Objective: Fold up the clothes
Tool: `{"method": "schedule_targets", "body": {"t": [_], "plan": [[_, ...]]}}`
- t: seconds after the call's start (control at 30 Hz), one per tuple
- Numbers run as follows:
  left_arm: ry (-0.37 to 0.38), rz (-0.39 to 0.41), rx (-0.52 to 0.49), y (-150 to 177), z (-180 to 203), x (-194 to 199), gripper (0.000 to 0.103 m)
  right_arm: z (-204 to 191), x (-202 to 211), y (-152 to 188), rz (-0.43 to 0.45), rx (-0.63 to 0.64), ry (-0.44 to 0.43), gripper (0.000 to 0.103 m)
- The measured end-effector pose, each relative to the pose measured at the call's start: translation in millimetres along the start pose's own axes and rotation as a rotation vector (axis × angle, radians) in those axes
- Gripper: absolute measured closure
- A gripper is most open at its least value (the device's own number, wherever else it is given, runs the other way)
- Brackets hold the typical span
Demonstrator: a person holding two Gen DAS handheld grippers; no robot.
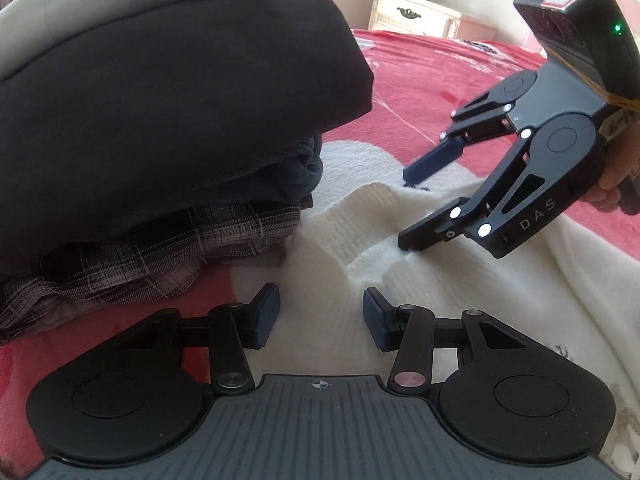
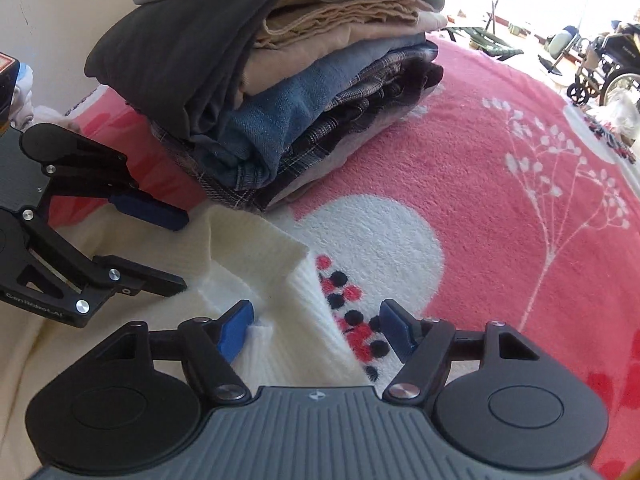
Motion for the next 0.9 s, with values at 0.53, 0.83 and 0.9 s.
{"method": "schedule_targets", "body": {"t": [0.53,0.83,0.9], "plan": [[-0.072,0.172,-0.101,2,41,64,0.1,-34,76,11,0.162,-0.001,0.017,0.088],[-0.034,0.305,-0.174,20,103,174,0.1,-88,170,48,0.281,0.01,-0.008,0.089],[-0.025,0.328,-0.182,30,118,196,0.1,-103,188,62,0.291,0.017,-0.011,0.089]]}}
Point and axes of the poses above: each gripper's, at about its wrist camera, not at the fingertips, and x roughly against the way its jaws point, z to its right, y to its underside, the point moved 8 cm from there along -x, roughly the way its jaws point, and after that the axes turned 2 degrees about -x, right-handed, at the moved point
